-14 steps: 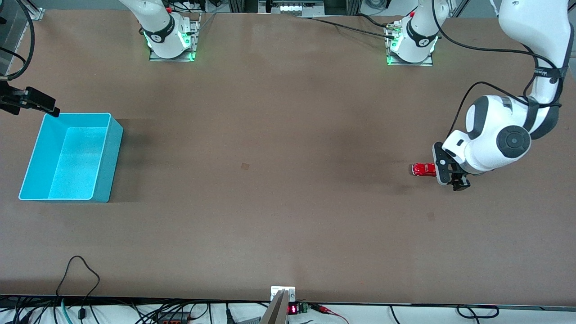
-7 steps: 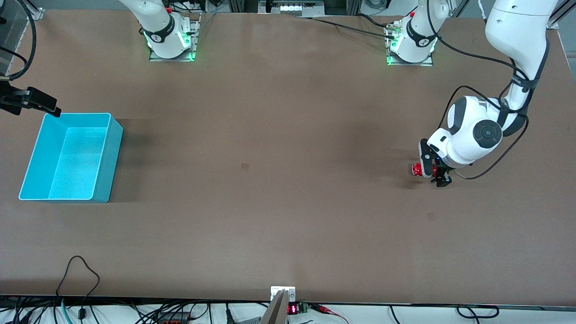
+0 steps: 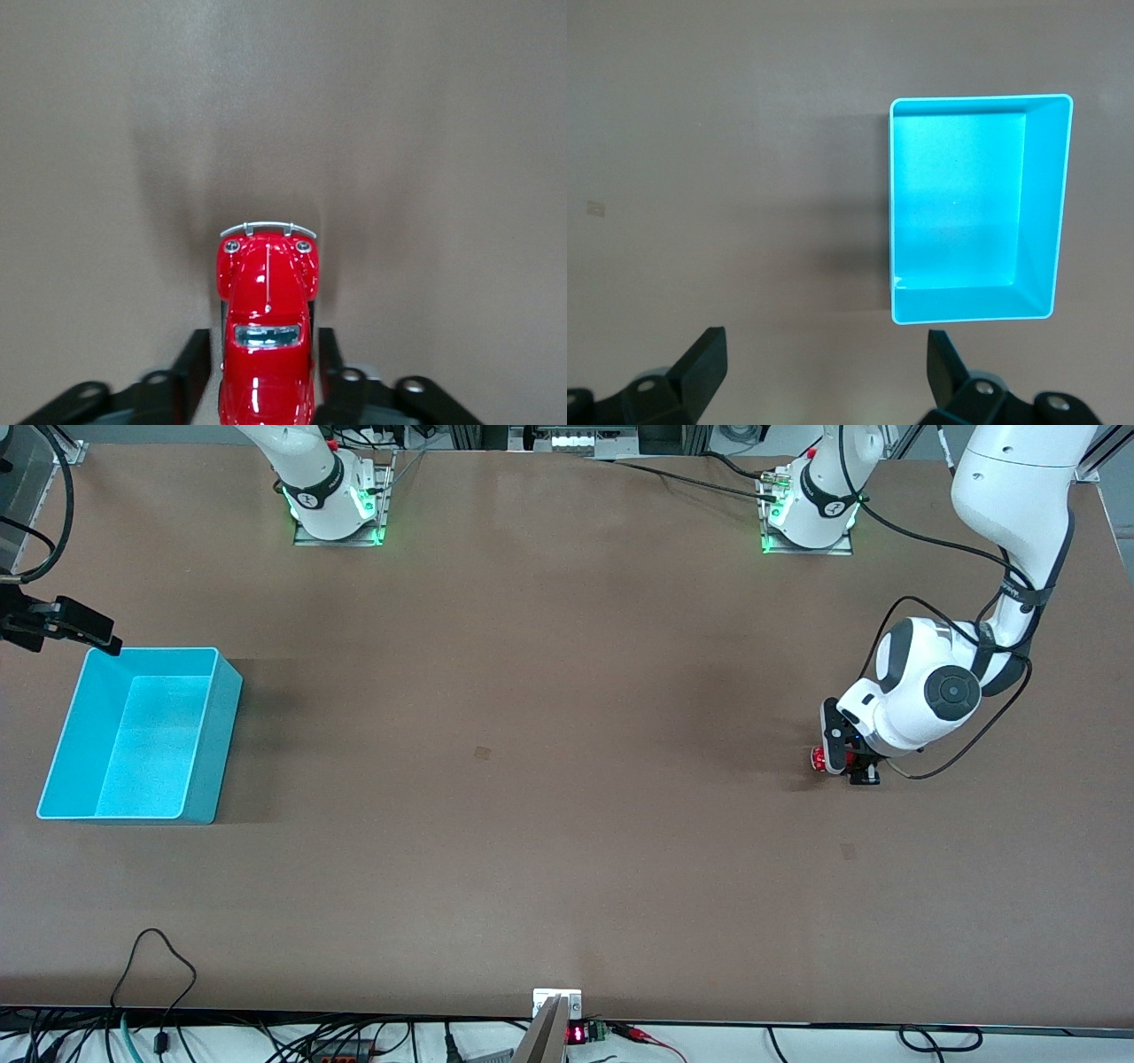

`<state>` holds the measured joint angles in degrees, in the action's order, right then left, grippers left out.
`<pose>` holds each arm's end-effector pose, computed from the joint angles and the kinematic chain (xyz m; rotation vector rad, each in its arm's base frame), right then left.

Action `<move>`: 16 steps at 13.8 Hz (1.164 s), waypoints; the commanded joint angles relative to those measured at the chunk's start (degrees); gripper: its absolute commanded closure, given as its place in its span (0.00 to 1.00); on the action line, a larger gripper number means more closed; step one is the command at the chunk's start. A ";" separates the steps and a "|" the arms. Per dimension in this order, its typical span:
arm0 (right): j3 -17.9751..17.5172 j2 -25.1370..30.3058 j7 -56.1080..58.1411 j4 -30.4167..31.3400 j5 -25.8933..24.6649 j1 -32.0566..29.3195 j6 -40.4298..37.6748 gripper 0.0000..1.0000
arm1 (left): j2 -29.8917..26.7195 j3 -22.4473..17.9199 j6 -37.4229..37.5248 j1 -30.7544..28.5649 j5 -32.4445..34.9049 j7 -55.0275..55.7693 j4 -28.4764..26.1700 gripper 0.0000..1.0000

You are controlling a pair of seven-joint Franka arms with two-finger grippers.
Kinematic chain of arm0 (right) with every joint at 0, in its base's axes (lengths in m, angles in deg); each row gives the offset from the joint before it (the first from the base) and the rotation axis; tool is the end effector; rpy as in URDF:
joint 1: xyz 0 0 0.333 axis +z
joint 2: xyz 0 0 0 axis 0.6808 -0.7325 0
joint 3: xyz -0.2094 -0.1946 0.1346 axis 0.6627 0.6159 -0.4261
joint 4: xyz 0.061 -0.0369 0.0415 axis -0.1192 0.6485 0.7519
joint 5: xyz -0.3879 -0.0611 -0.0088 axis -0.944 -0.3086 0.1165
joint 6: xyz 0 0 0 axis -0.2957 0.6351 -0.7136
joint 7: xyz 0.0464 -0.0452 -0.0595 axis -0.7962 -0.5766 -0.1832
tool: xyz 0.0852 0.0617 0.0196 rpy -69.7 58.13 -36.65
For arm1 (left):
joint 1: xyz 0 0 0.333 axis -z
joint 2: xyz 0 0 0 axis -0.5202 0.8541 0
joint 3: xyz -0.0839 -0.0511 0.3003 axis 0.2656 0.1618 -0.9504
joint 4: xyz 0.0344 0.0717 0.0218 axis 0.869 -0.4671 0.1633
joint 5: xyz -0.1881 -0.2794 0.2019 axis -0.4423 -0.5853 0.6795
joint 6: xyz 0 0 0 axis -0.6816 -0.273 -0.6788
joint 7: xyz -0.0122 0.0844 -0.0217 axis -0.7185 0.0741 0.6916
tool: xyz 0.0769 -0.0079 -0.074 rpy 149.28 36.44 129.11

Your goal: Wind red beetle toy and store in blue box

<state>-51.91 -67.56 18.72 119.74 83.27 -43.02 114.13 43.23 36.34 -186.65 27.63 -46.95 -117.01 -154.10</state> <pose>0.5651 -0.0457 0.5993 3.1116 -0.0534 -0.0851 0.5619 -0.0113 0.1893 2.2384 -2.1922 -0.1123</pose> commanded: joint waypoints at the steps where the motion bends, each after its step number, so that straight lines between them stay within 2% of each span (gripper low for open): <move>1: 0.10 -0.29 -0.59 -0.89 0.72 0.20 -0.72 0.00 | -0.06 0.09 -0.44 -0.33 0.80 -1.40 -0.03 0.82; 3: 0.10 -0.21 -0.59 -0.89 0.63 0.20 -0.72 0.00 | -0.06 0.09 -0.44 -0.33 0.71 -1.49 -0.12 0.88; 7: 0.01 -0.20 -0.41 -0.89 0.63 0.47 -0.72 0.00 | 0.82 0.01 -0.26 -0.94 0.71 -1.49 0.23 0.88; 13: 0.10 -0.38 -0.50 -0.89 0.63 1.08 -0.54 0.00 | 5.11 0.09 -0.35 -11.13 0.80 -10.97 4.01 0.88; 16: 0.10 -0.38 -0.59 -0.98 0.63 1.26 -0.54 0.00 | 5.74 0.09 -0.44 -12.64 0.71 -11.77 4.89 0.87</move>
<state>-51.91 -67.57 18.72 119.74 83.27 -41.98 114.13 44.79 36.08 -186.41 15.84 -46.95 -127.64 -151.57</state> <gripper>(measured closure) 0.000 0.564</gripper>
